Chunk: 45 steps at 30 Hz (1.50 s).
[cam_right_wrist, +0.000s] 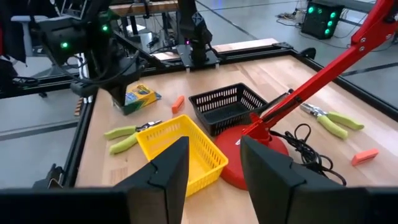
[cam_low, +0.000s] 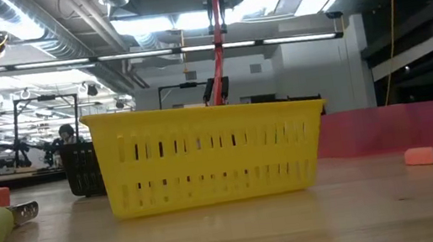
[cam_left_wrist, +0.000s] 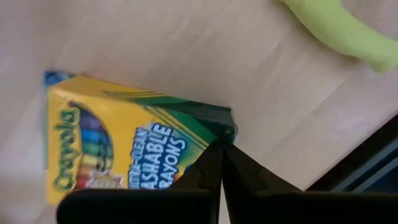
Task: Pick & Place School Supplies
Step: Put the crayon box into the pink bin
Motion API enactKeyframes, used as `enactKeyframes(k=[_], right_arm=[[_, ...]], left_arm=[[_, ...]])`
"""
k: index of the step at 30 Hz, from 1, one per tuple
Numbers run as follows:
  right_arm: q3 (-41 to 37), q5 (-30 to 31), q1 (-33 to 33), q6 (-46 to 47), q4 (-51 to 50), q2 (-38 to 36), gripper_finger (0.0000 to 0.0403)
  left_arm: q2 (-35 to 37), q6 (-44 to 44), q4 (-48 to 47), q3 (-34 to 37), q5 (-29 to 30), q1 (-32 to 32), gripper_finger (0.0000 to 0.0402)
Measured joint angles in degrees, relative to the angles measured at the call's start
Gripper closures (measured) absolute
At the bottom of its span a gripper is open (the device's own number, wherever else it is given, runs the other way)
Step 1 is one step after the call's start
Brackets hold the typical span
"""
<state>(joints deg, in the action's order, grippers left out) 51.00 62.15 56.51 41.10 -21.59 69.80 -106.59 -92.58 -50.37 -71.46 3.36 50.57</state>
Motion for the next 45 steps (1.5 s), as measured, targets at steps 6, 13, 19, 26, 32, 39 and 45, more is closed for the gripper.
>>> enactKeyframes(k=[6,13,19,26,32,39,45], right_arm=[[0.00,0.00,0.02,0.00,0.00,0.00,0.0257],[-0.01,-0.02,0.02,-0.20,-0.02,0.00,0.0257],[-0.02,-0.04,0.39,-0.20,-0.03,0.00,0.0257],[-0.02,-0.04,0.39,-0.22,-0.05,0.00,0.0257],[-0.02,-0.04,0.39,-0.22,-0.06,0.00,0.0257],[-0.02,-0.22,0.39,-0.20,-0.06,0.02,0.0257],[-0.02,-0.21,0.76,-0.22,-0.06,0.02,0.0257]], left_arm=[[-0.28,2.22,0.29,0.00,0.29,-1.09,0.0399],[-0.31,5.77,1.17,0.00,2.25,-3.27,0.0400],[-0.02,7.78,1.34,0.02,4.43,-4.23,0.0400],[0.48,7.88,0.92,0.04,6.31,-4.28,0.0400],[0.52,7.88,0.53,0.04,8.35,-4.26,0.0400],[0.57,7.88,-0.39,0.04,8.72,-4.35,0.0400],[0.59,8.22,-0.85,0.04,8.56,-4.69,0.0400]])
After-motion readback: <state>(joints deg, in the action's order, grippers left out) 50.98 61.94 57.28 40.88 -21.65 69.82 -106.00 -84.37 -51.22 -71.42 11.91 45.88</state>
